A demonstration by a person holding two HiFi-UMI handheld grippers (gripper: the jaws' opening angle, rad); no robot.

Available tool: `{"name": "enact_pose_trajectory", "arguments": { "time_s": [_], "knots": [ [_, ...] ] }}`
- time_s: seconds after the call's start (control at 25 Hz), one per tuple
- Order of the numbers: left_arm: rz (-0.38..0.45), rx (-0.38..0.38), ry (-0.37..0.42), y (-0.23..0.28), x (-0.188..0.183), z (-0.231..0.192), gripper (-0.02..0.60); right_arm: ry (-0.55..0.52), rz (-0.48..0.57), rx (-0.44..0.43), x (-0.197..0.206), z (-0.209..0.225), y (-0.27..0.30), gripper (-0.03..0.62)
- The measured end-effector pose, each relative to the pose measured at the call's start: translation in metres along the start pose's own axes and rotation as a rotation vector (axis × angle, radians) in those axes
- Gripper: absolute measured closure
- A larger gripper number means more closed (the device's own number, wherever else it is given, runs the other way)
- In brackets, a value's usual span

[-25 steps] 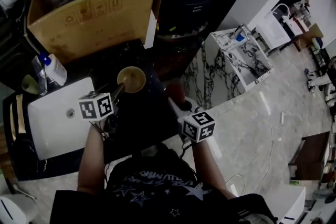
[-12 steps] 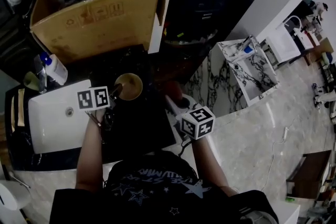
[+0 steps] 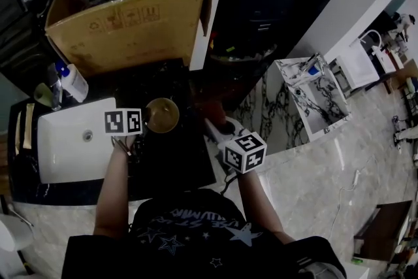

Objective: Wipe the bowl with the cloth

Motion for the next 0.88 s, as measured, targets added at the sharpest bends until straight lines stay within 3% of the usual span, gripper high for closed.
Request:
{"name": "enact_pose_trajectory", "arguments": {
  "time_s": [0.24, 0.48, 0.6, 0.76, 0.88],
  "knots": [
    [0.016, -0.015, 0.048, -0.009, 0.006, 0.013, 0.56, -0.045, -0.002, -0.058, -0.008, -0.01, 0.003, 0.546],
    [0.045, -0.069, 0.194, -0.026, 0.013, 0.044, 0.56, -0.143, -0.008, -0.233, -0.027, -0.053, 0.017, 0.546],
    [0.062, -0.081, 0.254, -0.032, 0.016, 0.06, 0.56, -0.245, -0.1, -0.226, -0.028, -0.073, 0.028, 0.546],
    [0.067, -0.023, 0.297, -0.036, 0.022, 0.08, 0.56, -0.376, -0.27, -0.201, -0.018, -0.093, 0.048, 0.546],
    [0.07, 0.001, 0.306, -0.041, 0.027, 0.093, 0.563, -0.443, -0.327, -0.145, -0.016, -0.102, 0.056, 0.546]
  ]
}}
Point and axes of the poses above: the fingertips, and each gripper's own axes: y forward along the fingers, z to its right, x out of its underside, the point moved 10 cm from there along -y, backward along the fingers
